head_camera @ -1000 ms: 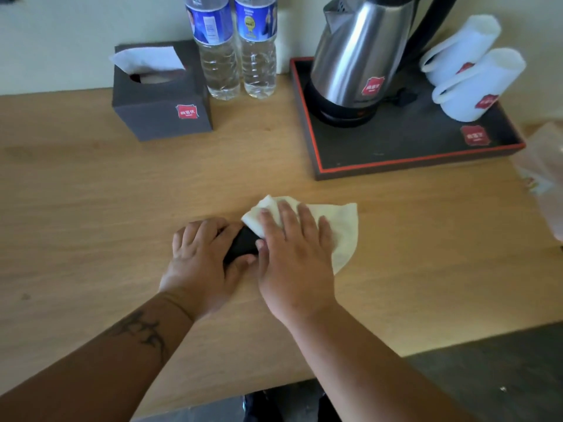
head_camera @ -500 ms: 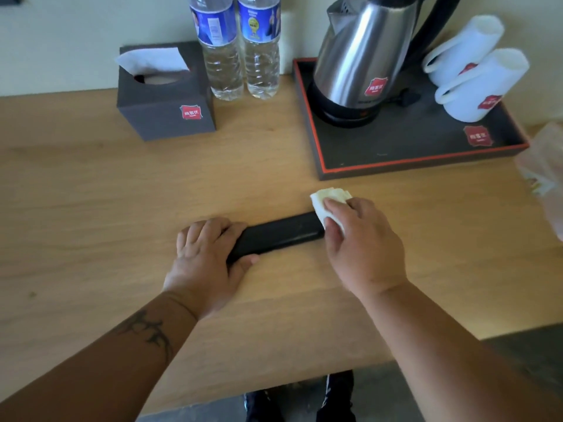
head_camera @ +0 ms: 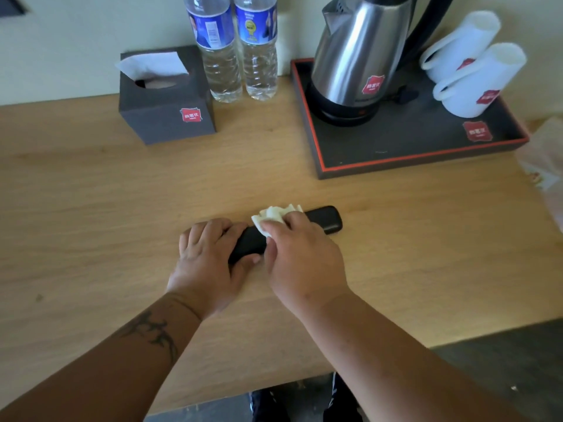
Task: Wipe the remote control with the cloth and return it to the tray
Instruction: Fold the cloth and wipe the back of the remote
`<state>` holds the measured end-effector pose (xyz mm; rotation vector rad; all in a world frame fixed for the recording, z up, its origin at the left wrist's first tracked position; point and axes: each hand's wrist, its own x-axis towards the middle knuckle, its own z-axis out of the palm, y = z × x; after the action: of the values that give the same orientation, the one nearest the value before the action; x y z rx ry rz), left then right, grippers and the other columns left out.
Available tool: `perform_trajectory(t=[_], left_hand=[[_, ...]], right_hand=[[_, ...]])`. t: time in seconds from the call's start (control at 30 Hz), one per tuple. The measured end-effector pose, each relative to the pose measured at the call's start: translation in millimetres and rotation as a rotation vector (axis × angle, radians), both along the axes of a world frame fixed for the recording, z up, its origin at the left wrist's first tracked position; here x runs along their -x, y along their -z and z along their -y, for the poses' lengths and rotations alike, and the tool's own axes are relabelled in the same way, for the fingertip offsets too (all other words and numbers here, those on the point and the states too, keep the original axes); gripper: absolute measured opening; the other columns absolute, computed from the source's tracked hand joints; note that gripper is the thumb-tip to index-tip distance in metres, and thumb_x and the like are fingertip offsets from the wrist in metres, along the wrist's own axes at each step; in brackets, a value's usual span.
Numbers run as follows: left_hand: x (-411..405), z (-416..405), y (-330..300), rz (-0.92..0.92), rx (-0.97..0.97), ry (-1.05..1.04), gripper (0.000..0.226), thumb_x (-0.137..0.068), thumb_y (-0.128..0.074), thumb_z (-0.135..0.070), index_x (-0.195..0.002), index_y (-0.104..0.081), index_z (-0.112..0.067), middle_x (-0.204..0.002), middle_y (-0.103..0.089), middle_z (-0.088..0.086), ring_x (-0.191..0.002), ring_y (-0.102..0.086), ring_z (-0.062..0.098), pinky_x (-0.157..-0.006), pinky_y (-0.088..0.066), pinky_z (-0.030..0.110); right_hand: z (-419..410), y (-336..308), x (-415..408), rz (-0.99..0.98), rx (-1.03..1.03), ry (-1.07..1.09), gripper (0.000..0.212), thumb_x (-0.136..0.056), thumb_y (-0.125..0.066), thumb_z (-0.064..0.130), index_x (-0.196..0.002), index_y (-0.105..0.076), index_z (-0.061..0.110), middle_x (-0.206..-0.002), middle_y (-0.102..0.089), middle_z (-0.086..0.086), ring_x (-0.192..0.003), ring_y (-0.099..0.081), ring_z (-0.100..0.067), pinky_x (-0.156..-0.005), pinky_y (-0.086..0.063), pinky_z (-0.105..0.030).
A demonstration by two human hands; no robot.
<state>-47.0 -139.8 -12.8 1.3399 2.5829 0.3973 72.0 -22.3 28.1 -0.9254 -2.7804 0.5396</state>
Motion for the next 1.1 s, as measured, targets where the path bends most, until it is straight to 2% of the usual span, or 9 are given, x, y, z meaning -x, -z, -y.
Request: perform_trajectory(t=[0.17, 0.33, 0.53, 0.6, 0.7, 0.77, 0.9, 1.0, 1.1], left_hand=[[0.3, 1.6, 1.2, -0.009, -0.004, -0.005, 0.064, -0.087, -0.038, -0.068, -0.134, -0.051, -0.026, -0.123, -0.047, -0.003, -0.115, -0.037, 0.024, -0.1, -0.023, 0.033], [0.3, 2.0, 0.3, -0.017, -0.02, -0.01, 0.062, -0.087, -0.038, -0.067, -0.133, -0.05, -0.027, -0.12, -0.046, -0.004, -0.112, -0.038, 0.022, -0.1, -0.025, 0.034], [-6.0, 4.1, 2.3, -0.021, -0.056, -0.071, 0.063, -0.087, -0.044, -0.064, -0.132, -0.055, -0.021, -0.118, -0.049, -0.001, -0.11, -0.039, 0.023, -0.099, -0.027, 0.036], [-10.2, 8.0, -2.5, 0.003, -0.061, -0.199, 0.063, -0.087, -0.045, -0.064, -0.132, -0.054, -0.02, -0.118, -0.049, 0.0, -0.106, -0.04, 0.022, -0.098, -0.032, 0.039], [-26.4, 10.3, -15.5, 0.108, -0.048, -0.365, 0.067, -0.086, -0.048, -0.065, -0.139, -0.044, -0.025, -0.122, -0.049, -0.001, -0.11, -0.044, 0.022, -0.101, -0.036, 0.042], [-46.7, 6.4, -24.8, 0.192, -0.049, -0.326, 0.074, -0.085, -0.051, -0.064, -0.146, -0.03, -0.028, -0.124, -0.045, -0.006, -0.115, -0.045, 0.018, -0.102, -0.035, 0.035], [-67.7, 1.8, -33.4, 0.334, -0.046, -0.058, 0.071, -0.09, -0.046, -0.058, -0.151, -0.016, -0.035, -0.12, -0.041, -0.018, -0.115, -0.044, 0.008, -0.099, -0.036, 0.025], [-35.2, -2.5, -26.1, 0.018, -0.124, 0.086, 0.071, -0.081, -0.054, -0.055, -0.144, -0.034, -0.028, -0.125, -0.054, 0.001, -0.117, -0.052, 0.026, -0.102, -0.041, 0.042], [17.4, -14.1, -26.8, -0.122, 0.003, 0.15, 0.092, -0.071, -0.06, -0.065, -0.148, -0.029, -0.026, -0.151, -0.033, 0.002, -0.14, -0.026, 0.027, -0.115, -0.02, 0.046]], right_hand=[[-8.3, -18.0, -27.0, -0.023, 0.118, -0.026, 0.032, -0.091, -0.052, 0.034, -0.12, -0.065, 0.036, -0.102, -0.061, 0.005, -0.087, -0.061, -0.017, -0.067, -0.052, -0.032], [-36.2, -1.9, 0.6, -0.013, -0.052, 0.058, 0.029, -0.09, -0.057, 0.031, -0.118, -0.063, 0.034, -0.105, -0.057, 0.002, -0.087, -0.056, -0.025, -0.057, -0.042, -0.029], [-25.2, -1.8, -45.9, -0.037, 0.098, -0.13, 0.03, -0.091, -0.057, 0.033, -0.121, -0.065, 0.035, -0.108, -0.058, 0.01, -0.088, -0.058, -0.011, -0.064, -0.049, -0.026], [-33.3, -0.5, -51.2, -0.098, 0.163, -0.031, 0.031, -0.093, -0.056, 0.034, -0.124, -0.063, 0.036, -0.114, -0.059, 0.013, -0.094, -0.058, -0.006, -0.073, -0.05, -0.025], [-48.2, 4.7, -32.5, -0.211, 0.469, 0.345, 0.038, -0.093, -0.055, 0.039, -0.131, -0.056, 0.037, -0.124, -0.061, 0.015, -0.106, -0.059, -0.009, -0.087, -0.047, -0.027], [-54.0, 6.3, -9.0, -0.146, 0.577, 0.377, 0.042, -0.093, -0.055, 0.04, -0.135, -0.053, 0.038, -0.128, -0.06, 0.015, -0.111, -0.058, -0.012, -0.089, -0.045, -0.027], [-65.9, 1.0, 18.0, -0.077, 0.588, 0.137, 0.04, -0.091, -0.058, 0.041, -0.131, -0.057, 0.04, -0.13, -0.061, 0.016, -0.115, -0.057, -0.009, -0.09, -0.042, -0.022], [-85.6, -8.1, 10.5, -0.013, 0.602, 0.065, 0.039, -0.09, -0.059, 0.043, -0.129, -0.057, 0.046, -0.122, -0.061, 0.022, -0.106, -0.057, -0.004, -0.085, -0.041, -0.021], [-100.3, -22.1, -5.0, 0.003, 0.575, 0.061, 0.037, -0.091, -0.057, 0.043, -0.127, -0.055, 0.05, -0.114, -0.062, 0.025, -0.103, -0.059, -0.004, -0.086, -0.047, -0.025]])
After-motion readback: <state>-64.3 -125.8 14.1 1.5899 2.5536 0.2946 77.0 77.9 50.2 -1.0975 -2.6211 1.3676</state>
